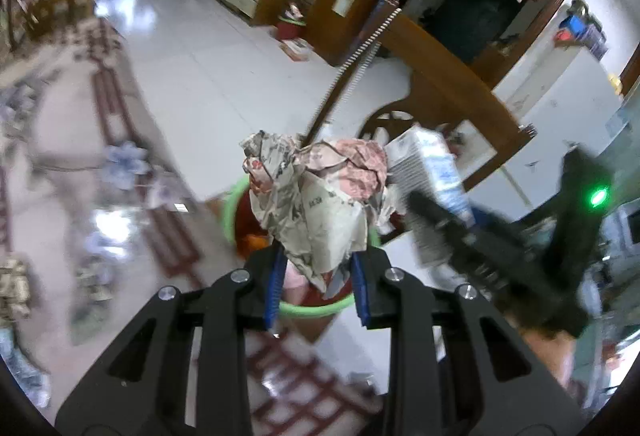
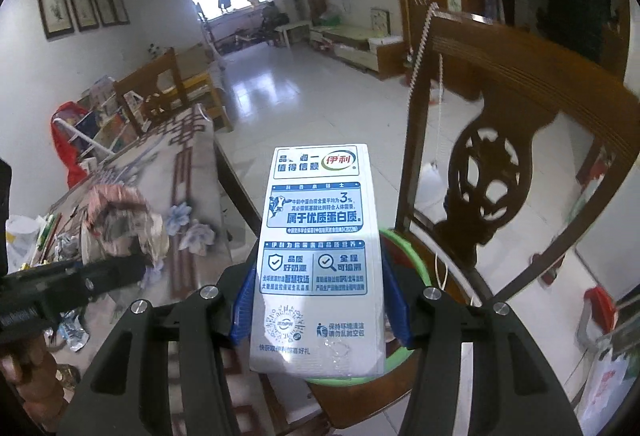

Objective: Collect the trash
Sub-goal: 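Carry the milk carton and crumpled paper over the red bin with both tools, then open both tools to drop the carton and paper into the red bin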

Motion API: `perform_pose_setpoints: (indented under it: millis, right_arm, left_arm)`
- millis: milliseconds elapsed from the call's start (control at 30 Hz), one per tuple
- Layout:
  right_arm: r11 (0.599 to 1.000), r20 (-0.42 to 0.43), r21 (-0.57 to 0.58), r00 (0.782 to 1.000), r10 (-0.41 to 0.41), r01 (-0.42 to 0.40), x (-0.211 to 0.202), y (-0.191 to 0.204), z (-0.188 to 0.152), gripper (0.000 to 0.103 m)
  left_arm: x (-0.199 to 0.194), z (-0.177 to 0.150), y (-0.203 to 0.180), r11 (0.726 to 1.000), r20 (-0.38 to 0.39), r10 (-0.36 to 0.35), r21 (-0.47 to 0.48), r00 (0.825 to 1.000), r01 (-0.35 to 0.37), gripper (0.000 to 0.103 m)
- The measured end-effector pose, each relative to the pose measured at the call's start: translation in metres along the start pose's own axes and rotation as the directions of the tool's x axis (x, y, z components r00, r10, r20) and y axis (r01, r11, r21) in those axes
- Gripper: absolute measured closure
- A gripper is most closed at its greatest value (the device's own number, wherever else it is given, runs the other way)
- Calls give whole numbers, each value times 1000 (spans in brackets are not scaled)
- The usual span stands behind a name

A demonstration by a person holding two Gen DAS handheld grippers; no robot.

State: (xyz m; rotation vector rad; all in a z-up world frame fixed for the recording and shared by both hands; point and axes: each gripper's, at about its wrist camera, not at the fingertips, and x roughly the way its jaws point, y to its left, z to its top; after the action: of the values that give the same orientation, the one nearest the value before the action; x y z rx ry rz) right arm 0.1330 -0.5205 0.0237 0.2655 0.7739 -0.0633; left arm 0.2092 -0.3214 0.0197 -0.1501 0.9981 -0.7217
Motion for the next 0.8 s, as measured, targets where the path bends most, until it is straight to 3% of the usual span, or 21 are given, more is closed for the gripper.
perform_pose_setpoints:
  millis: [600, 633, 733, 800]
  right_arm:
    - [1000, -50, 25, 999, 1, 1, 22, -15, -1, 52]
    - [1000, -48, 26, 999, -1, 2, 21, -15, 0, 52]
    - [1000, -69, 28, 998, -4, 6, 26, -15, -2, 48]
    - [999, -76, 40, 997, 11, -8, 27, -15, -2, 32]
  left_arm:
    - [54, 27, -10, 997, -72, -68, -32, 995, 66, 74]
    - [55, 29, -12, 997, -70, -67, -34, 995, 64, 71]
    - [53, 34, -13, 997, -57, -68, -47, 996, 65, 49]
    - [52, 35, -16, 996, -55, -74, -47, 996, 71, 39]
